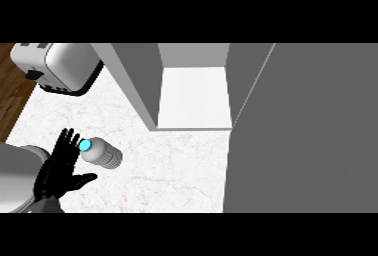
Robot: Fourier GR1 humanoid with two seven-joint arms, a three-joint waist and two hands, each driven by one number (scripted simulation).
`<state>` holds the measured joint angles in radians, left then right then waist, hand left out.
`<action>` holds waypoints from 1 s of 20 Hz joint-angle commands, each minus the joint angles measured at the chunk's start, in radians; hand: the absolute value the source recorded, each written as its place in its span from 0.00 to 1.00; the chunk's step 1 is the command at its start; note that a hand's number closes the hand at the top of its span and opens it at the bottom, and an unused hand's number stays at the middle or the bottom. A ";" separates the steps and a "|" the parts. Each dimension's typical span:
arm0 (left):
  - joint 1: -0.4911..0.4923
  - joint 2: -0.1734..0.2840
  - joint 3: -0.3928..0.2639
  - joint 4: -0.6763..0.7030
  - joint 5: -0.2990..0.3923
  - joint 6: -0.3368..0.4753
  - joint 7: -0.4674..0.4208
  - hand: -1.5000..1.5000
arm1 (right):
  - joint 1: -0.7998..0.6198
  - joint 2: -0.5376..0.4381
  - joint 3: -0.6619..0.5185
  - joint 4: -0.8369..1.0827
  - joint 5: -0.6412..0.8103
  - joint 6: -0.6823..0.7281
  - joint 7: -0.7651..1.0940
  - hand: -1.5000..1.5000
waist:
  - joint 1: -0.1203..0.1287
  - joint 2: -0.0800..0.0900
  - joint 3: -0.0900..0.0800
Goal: Pick up the bottled water, place it into the cabinet and close the cabinet
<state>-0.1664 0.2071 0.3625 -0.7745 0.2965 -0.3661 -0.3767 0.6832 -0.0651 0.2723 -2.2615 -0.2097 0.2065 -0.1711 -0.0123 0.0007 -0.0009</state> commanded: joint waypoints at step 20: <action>-0.250 0.010 0.024 0.574 -0.052 -0.162 -0.319 0.00 | -0.043 0.003 0.031 0.065 0.033 -0.018 -0.040 0.00 | -0.015 0.007 -0.003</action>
<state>-0.3951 0.2588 0.3849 -0.2517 0.2400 -0.4722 -0.6666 0.6457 -0.0747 0.2792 -2.2204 -0.1993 0.1927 -0.1936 -0.0197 0.0017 0.0038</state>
